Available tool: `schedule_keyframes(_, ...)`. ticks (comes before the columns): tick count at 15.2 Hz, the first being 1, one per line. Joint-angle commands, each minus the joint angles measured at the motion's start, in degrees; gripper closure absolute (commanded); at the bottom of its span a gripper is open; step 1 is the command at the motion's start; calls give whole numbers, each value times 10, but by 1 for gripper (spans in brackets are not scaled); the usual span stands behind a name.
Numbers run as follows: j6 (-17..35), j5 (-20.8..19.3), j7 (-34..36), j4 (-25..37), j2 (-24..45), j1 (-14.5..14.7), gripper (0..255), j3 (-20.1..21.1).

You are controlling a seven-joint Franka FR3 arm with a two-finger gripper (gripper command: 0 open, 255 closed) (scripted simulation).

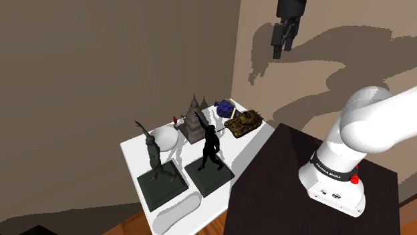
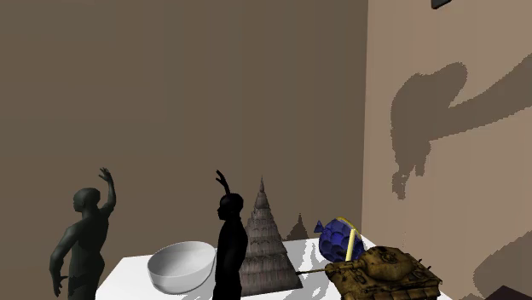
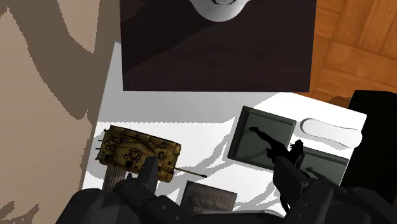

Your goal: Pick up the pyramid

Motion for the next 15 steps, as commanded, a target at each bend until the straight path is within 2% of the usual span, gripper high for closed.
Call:
schedule_keyframes(1,0,0,0,0,0,0,0,0)
schedule_keyframes(8,122,16,37,-8,119,3,0,7)
schedule_keyframes(15,227,30,68,25,261,6,0,11)
